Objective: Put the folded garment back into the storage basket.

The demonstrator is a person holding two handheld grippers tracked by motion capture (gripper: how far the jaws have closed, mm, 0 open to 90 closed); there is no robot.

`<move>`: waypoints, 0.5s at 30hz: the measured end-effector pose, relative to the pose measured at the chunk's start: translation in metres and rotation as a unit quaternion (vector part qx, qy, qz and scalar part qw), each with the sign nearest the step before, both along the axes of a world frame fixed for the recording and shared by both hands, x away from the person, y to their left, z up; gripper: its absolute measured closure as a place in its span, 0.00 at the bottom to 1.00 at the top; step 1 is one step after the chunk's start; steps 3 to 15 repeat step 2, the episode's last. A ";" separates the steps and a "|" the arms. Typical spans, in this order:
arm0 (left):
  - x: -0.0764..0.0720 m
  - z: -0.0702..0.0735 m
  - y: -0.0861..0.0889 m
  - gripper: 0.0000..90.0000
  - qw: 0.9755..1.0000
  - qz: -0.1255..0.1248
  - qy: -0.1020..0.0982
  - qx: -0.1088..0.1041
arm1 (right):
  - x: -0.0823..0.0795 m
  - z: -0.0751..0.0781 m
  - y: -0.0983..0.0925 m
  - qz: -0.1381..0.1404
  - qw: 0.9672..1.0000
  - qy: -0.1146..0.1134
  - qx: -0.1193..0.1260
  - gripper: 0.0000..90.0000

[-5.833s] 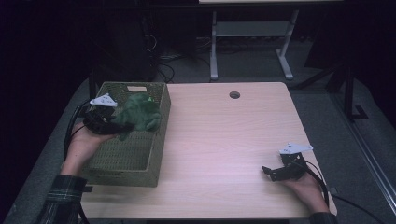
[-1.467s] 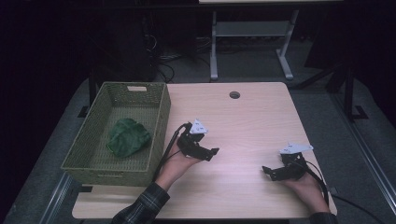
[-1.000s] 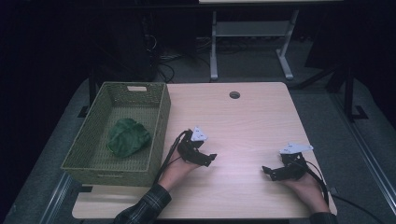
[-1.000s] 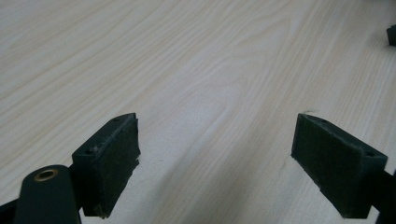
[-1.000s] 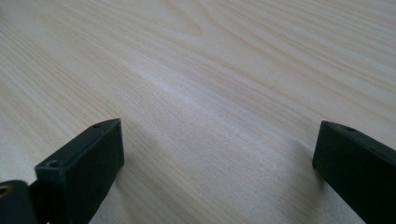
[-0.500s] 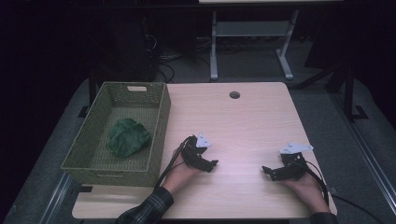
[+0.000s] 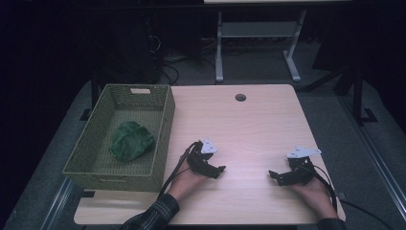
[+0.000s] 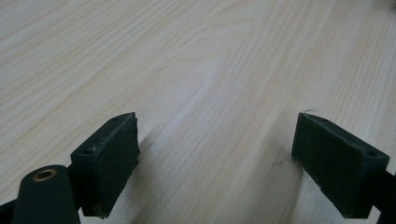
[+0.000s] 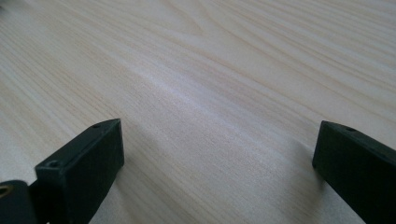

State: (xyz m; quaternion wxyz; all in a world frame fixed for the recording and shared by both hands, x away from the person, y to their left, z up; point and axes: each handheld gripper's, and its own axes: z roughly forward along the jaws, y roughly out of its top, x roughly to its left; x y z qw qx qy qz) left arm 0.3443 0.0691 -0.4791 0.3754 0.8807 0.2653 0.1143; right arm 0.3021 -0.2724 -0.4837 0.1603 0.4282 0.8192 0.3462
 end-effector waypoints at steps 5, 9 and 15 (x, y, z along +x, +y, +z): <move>0.000 0.000 0.000 0.16 1.000 0.001 0.000 0.000 | 0.000 0.000 0.000 0.000 1.000 0.000 0.000 0.02; 0.000 0.000 0.000 0.16 1.000 0.001 0.000 0.000 | 0.000 0.000 0.000 0.000 1.000 0.000 0.000 0.02; 0.000 0.000 0.000 0.16 1.000 0.001 0.000 0.000 | 0.000 0.000 0.000 0.000 1.000 0.000 0.000 0.02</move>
